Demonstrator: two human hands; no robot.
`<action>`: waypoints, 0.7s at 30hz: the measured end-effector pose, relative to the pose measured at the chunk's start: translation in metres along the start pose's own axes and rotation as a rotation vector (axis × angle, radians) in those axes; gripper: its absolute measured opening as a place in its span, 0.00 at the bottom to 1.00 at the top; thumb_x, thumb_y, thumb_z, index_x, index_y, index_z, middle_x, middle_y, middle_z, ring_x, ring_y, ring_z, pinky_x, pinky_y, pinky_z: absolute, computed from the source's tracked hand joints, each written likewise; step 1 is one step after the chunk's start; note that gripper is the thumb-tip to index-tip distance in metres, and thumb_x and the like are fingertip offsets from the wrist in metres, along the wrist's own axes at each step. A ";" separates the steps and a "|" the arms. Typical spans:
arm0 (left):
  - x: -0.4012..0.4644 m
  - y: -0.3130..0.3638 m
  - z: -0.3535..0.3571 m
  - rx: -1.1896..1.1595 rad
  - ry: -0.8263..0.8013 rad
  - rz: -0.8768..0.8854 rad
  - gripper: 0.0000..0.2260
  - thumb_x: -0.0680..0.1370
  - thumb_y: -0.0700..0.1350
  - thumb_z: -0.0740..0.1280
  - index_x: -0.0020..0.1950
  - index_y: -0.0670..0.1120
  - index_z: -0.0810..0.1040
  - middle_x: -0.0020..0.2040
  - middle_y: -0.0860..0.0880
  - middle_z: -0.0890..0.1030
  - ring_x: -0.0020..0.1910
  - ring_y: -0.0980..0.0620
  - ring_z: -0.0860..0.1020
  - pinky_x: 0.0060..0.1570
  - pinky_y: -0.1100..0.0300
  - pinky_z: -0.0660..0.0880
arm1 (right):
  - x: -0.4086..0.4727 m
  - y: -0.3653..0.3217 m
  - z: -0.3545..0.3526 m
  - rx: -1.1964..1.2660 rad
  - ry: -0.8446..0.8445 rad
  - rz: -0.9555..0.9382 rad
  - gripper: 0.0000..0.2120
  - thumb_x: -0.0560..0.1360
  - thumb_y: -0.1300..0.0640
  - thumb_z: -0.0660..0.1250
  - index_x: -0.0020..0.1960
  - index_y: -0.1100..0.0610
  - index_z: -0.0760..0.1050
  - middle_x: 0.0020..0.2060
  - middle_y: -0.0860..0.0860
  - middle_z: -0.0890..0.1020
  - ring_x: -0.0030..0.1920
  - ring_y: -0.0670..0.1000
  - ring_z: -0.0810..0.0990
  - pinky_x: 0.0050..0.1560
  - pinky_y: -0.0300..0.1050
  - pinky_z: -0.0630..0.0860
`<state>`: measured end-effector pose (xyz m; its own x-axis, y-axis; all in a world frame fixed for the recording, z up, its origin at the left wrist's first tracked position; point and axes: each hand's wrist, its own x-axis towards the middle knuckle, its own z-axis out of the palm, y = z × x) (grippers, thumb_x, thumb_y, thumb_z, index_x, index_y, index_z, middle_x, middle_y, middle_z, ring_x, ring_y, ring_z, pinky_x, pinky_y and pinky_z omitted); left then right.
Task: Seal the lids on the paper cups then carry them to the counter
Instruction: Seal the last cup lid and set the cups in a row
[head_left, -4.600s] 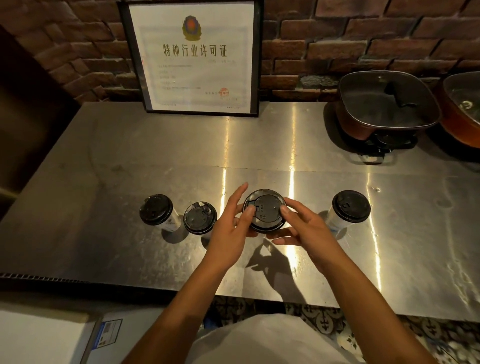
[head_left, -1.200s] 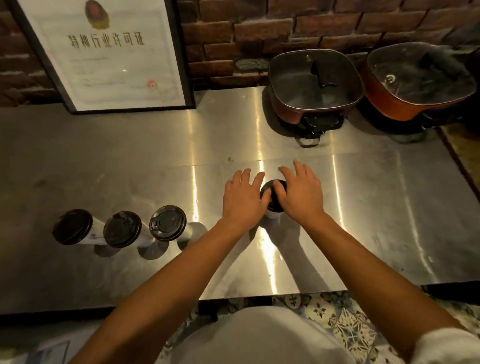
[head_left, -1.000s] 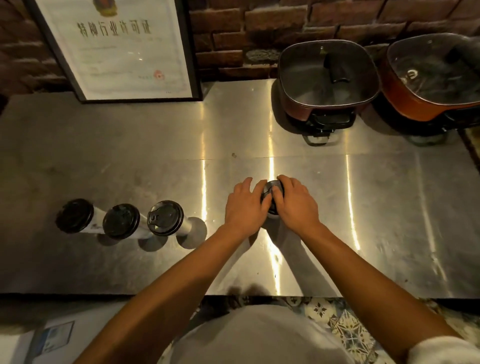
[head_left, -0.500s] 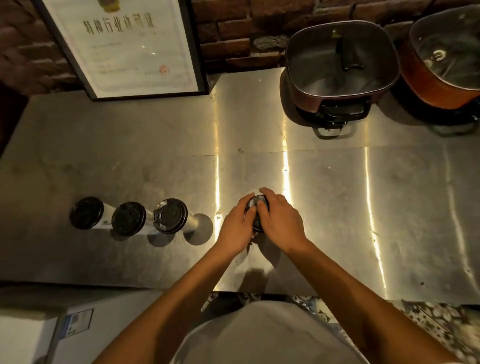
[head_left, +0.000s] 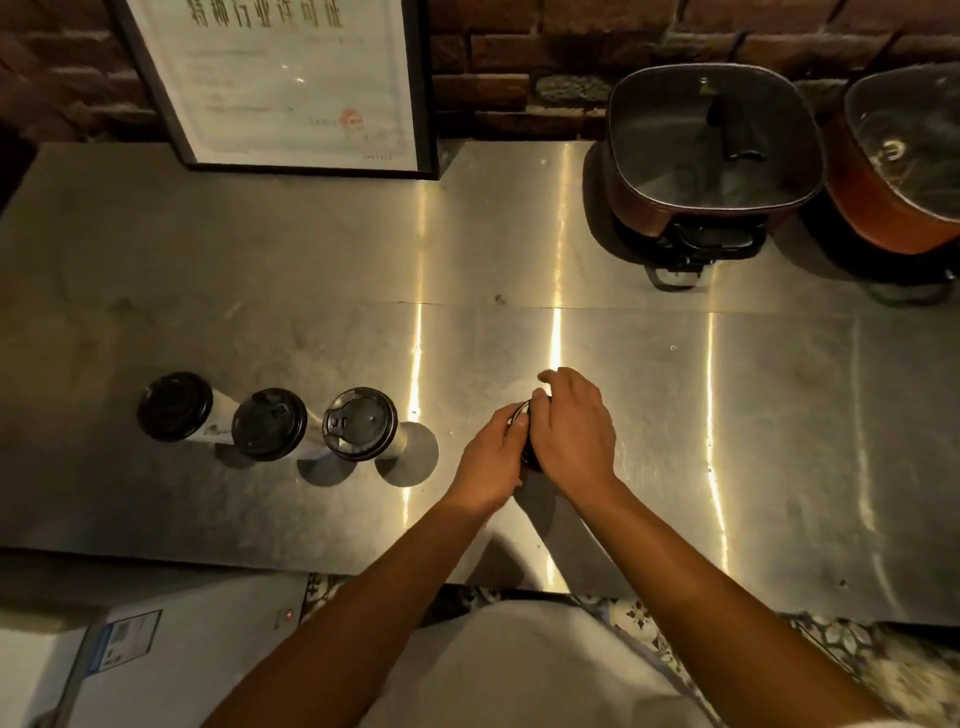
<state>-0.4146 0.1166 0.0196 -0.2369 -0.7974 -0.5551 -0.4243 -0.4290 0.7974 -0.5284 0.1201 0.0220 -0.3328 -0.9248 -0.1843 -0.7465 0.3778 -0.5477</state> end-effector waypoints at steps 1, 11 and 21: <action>0.001 0.000 -0.001 -0.003 -0.004 -0.005 0.17 0.85 0.59 0.53 0.71 0.59 0.70 0.59 0.52 0.81 0.51 0.48 0.83 0.51 0.48 0.83 | 0.001 -0.003 0.003 -0.013 0.008 0.018 0.29 0.80 0.45 0.44 0.64 0.56 0.79 0.63 0.54 0.81 0.64 0.56 0.77 0.64 0.52 0.74; 0.000 0.001 -0.002 0.039 -0.060 0.005 0.20 0.85 0.59 0.49 0.74 0.57 0.68 0.65 0.48 0.80 0.58 0.44 0.81 0.62 0.43 0.77 | 0.015 -0.005 0.000 -0.250 -0.068 0.091 0.24 0.78 0.48 0.47 0.44 0.58 0.79 0.42 0.56 0.82 0.47 0.60 0.79 0.50 0.53 0.71; 0.005 0.000 0.000 -0.047 -0.048 -0.054 0.19 0.86 0.57 0.51 0.75 0.56 0.68 0.59 0.49 0.80 0.53 0.45 0.82 0.47 0.57 0.80 | 0.016 -0.006 0.016 -0.100 0.116 0.098 0.20 0.74 0.48 0.47 0.33 0.57 0.70 0.30 0.52 0.73 0.34 0.57 0.74 0.34 0.46 0.62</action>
<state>-0.4154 0.1128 0.0167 -0.2567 -0.7519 -0.6072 -0.3965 -0.4911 0.7757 -0.5196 0.1021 0.0095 -0.4666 -0.8743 -0.1339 -0.7588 0.4735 -0.4472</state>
